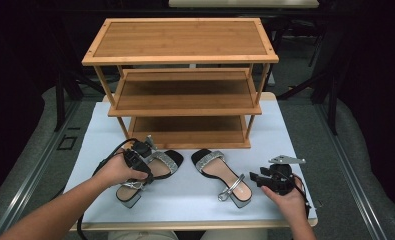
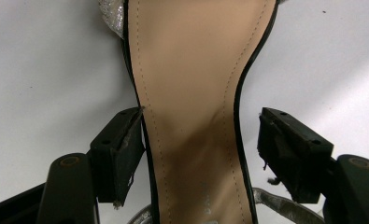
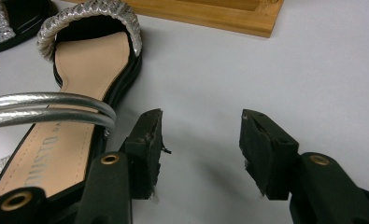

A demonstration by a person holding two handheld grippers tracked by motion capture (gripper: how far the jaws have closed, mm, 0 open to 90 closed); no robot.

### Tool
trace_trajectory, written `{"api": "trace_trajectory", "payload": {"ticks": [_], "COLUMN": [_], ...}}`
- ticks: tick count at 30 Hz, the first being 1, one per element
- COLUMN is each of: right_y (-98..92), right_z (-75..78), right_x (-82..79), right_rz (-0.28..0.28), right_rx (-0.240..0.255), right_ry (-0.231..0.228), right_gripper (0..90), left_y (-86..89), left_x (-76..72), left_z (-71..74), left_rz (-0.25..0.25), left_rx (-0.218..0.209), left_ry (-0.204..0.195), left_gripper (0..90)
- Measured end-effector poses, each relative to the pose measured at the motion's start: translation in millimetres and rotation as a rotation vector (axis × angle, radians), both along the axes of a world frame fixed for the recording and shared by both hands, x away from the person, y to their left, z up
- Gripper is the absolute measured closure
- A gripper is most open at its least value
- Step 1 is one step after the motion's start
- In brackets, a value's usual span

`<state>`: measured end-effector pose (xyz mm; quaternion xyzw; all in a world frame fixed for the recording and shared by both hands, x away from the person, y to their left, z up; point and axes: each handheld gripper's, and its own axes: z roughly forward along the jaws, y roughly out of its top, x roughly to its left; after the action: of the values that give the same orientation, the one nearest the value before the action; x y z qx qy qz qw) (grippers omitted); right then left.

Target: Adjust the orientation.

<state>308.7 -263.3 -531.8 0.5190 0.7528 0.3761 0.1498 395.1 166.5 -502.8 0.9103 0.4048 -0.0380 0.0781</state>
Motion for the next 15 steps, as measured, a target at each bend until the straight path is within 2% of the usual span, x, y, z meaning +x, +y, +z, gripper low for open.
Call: {"api": "trace_trajectory", "payload": {"ticks": [15], "right_y": [0.6], "right_z": [-1.4], "right_x": [0.5], "right_rz": [0.002], "right_rx": [0.000], "right_ry": [0.003], "right_gripper": [48.8], "left_y": [-1.0], "left_x": [-0.6], "left_z": [-13.5], "left_rz": [0.000], "left_rx": [0.040], "left_ry": [0.004], "left_gripper": [37.8]}}
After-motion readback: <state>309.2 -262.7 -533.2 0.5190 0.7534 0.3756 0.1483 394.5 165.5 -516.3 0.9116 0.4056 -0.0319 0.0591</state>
